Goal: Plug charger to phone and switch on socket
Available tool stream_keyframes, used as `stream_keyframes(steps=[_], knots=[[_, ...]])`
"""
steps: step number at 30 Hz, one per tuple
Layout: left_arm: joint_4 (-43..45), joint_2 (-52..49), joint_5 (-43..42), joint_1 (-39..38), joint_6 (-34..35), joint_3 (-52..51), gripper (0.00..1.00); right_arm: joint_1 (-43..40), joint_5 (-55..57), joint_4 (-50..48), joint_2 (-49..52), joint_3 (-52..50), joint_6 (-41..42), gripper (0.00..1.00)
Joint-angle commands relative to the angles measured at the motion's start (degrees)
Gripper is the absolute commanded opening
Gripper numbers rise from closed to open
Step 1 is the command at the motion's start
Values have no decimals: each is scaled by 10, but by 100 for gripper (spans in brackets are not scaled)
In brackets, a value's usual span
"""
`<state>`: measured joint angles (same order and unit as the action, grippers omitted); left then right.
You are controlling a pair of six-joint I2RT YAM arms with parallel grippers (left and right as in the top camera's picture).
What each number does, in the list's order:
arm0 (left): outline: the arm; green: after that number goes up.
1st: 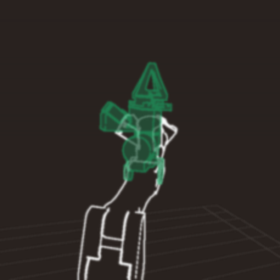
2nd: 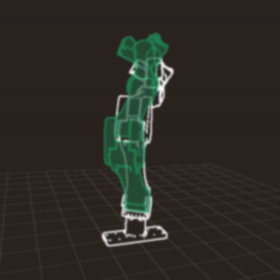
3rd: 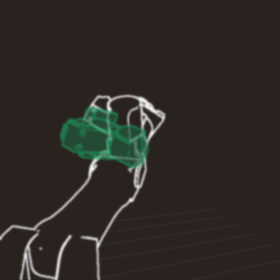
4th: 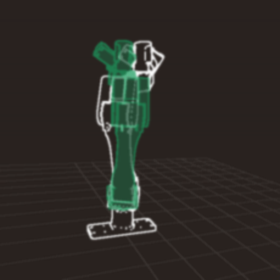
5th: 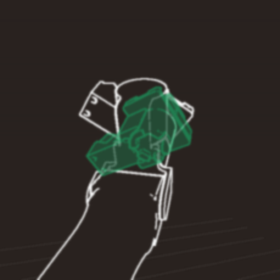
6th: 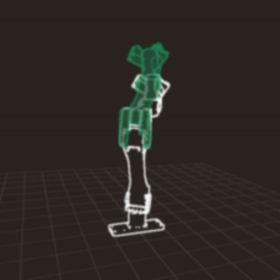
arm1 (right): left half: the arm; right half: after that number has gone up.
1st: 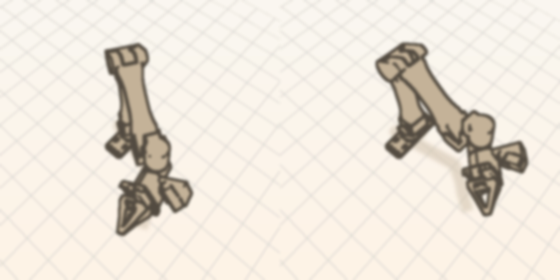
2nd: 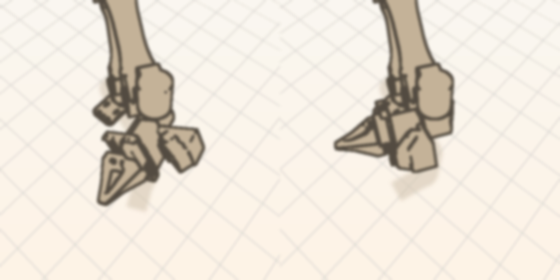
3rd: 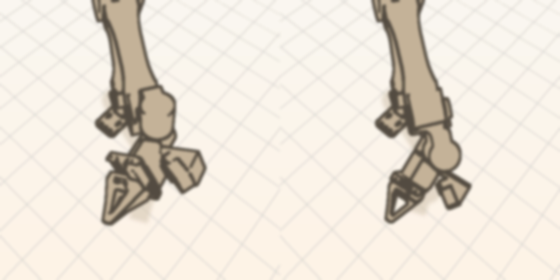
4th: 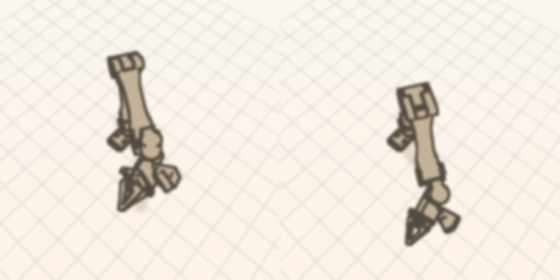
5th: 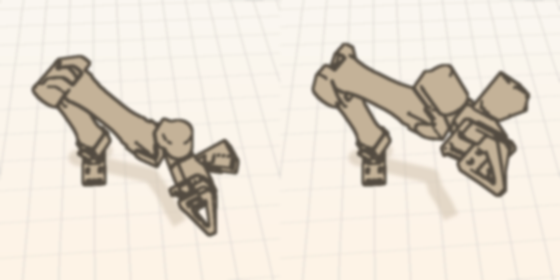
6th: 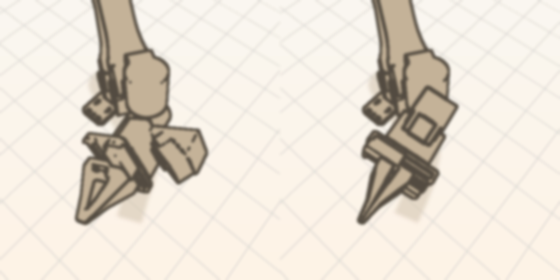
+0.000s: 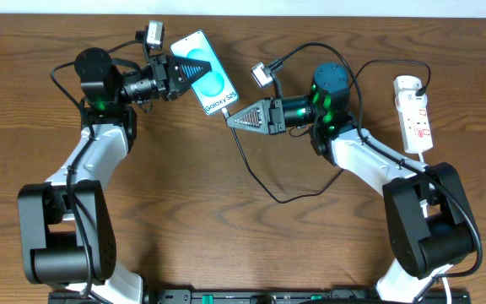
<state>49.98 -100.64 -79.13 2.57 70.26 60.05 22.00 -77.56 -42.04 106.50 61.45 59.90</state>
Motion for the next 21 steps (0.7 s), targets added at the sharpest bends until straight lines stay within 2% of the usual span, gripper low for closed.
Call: stream_keyframes(steps=[1, 21], knots=[[7, 5, -14, -6, -10, 18, 7, -3, 25, -4, 3, 6, -1, 1], [7, 5, -19, -6, -12, 18, 7, -10, 31, -11, 3, 6, 9, 1]])
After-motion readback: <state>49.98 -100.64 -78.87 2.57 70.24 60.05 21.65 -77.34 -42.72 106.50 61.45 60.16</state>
